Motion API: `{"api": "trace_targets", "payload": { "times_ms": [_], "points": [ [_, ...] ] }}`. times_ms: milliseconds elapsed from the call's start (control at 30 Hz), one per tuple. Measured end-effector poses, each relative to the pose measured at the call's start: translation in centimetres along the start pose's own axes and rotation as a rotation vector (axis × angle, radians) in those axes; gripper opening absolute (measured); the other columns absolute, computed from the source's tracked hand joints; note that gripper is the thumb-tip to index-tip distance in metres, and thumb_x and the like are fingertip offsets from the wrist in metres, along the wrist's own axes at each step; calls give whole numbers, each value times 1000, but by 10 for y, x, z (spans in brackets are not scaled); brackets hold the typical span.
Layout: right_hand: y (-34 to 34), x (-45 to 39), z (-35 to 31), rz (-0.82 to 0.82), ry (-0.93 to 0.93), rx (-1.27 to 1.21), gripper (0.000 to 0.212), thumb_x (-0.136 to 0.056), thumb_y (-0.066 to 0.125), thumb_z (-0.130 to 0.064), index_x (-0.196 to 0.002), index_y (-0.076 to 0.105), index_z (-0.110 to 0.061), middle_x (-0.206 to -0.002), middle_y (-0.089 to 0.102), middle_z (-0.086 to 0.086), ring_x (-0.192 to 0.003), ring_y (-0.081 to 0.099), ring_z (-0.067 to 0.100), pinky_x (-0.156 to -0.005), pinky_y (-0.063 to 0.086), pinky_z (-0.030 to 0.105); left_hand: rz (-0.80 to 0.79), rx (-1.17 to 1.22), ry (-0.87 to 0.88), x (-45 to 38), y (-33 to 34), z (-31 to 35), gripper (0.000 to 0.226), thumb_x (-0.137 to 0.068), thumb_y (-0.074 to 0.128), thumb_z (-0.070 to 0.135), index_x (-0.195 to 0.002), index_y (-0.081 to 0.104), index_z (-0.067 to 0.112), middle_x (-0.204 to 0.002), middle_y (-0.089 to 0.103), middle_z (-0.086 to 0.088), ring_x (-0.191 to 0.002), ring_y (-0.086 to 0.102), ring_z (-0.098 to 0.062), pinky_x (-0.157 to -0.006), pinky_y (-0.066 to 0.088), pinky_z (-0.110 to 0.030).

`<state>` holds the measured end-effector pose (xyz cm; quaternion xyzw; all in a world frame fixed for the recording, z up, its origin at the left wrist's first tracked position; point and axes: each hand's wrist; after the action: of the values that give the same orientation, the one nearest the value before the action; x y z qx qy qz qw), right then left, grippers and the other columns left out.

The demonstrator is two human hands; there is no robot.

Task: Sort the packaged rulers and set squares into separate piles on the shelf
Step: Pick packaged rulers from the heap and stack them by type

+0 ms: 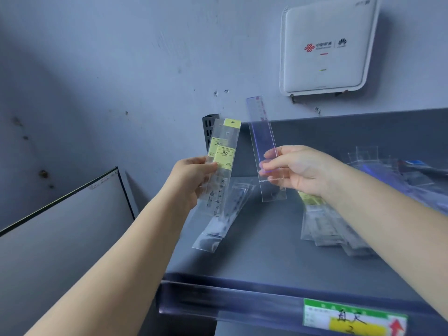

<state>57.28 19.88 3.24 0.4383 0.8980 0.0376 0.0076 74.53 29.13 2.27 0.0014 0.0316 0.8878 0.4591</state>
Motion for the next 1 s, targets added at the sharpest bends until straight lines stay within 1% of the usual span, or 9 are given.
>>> {"api": "trace_targets", "payload": {
  "times_ms": [100, 200, 367, 467, 533, 633, 833, 933, 1000],
  "points": [
    [-26, 13, -6, 26, -18, -3, 22, -83, 57, 10, -82, 55, -12, -75, 63, 8, -51, 65, 10, -49, 50, 17, -46, 42, -13, 7, 23, 5, 16, -88, 55, -5, -84, 55, 10, -74, 63, -7, -53, 59, -14, -44, 55, -25],
    [-56, 26, -11, 64, -37, -18, 23, -85, 54, 9, -83, 54, -13, -75, 63, 5, -51, 65, 9, -49, 50, 17, -103, 88, -8, 15, 51, 6, 23, -88, 52, -9, -77, 51, 11, -65, 62, -7, -46, 61, -13, -46, 57, -30],
    [-115, 49, -17, 181, -67, 19, 20, -87, 56, 1, -85, 58, -19, -75, 68, 0, -58, 65, 8, -61, 47, 21, -176, 44, -12, 21, 98, 7, 25, -88, 54, -8, -72, 48, 11, -68, 59, -8, -56, 51, -16, -46, 56, -28],
    [-147, 59, -23, 287, -155, 83, 16, -88, 58, -3, -81, 61, -17, -77, 69, 1, -70, 64, 12, -69, 48, 23, -209, 45, -18, 27, 127, 7, 24, -88, 53, -9, -74, 48, 10, -71, 60, -10, -49, 59, -14, -42, 53, -24],
    [-165, 63, -26, 337, -226, 150, 15, -86, 61, -3, -80, 64, -17, -82, 68, 1, -77, 64, 13, -78, 50, 24, -217, 45, -25, 31, 143, 6, 23, -88, 53, -9, -76, 48, 10, -72, 61, -10, -42, 62, -11, -38, 49, -19],
    [-186, 64, -24, 390, -315, 312, 18, -80, 68, -1, -76, 66, -19, -83, 67, -4, -87, 64, 13, -88, 49, 25, -216, 55, -49, 32, 163, 2, 20, -87, 55, -10, -82, 50, 9, -75, 63, -12, -46, 65, -11, -39, 49, -19],
    [-213, 57, -14, 353, -357, 525, 27, -76, 73, -1, -66, 68, -26, -62, 68, -17, -72, 62, 0, -80, 46, 14, -199, 32, -69, 30, 182, -3, 18, -82, 60, -10, -88, 54, 6, -77, 64, -12, -50, 66, -12, -44, 53, -22],
    [-222, 53, -11, 318, -341, 753, 26, -80, 66, 3, -74, 73, -21, -77, 71, -8, -79, 65, 7, -84, 50, 19, -182, 21, -81, 28, 188, -3, 18, -81, 60, -10, -82, 53, 7, -75, 65, -12, -50, 66, -13, -46, 55, -24],
    [-224, 50, -9, 340, -314, 908, 36, -82, 54, 10, -83, 75, -20, -91, 72, 0, -89, 65, 15, -85, 50, 25, -184, 13, -88, 27, 192, -5, 19, -81, 61, -10, -81, 52, 7, -74, 65, -12, -51, 67, -14, -48, 56, -25]
  ]
}}
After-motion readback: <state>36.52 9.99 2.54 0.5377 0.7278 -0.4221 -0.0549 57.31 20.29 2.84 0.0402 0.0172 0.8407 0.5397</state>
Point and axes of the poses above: each hand's wrist, its own x-axis away from the middle knuckle, its own y-axis out of the palm, z = x × y
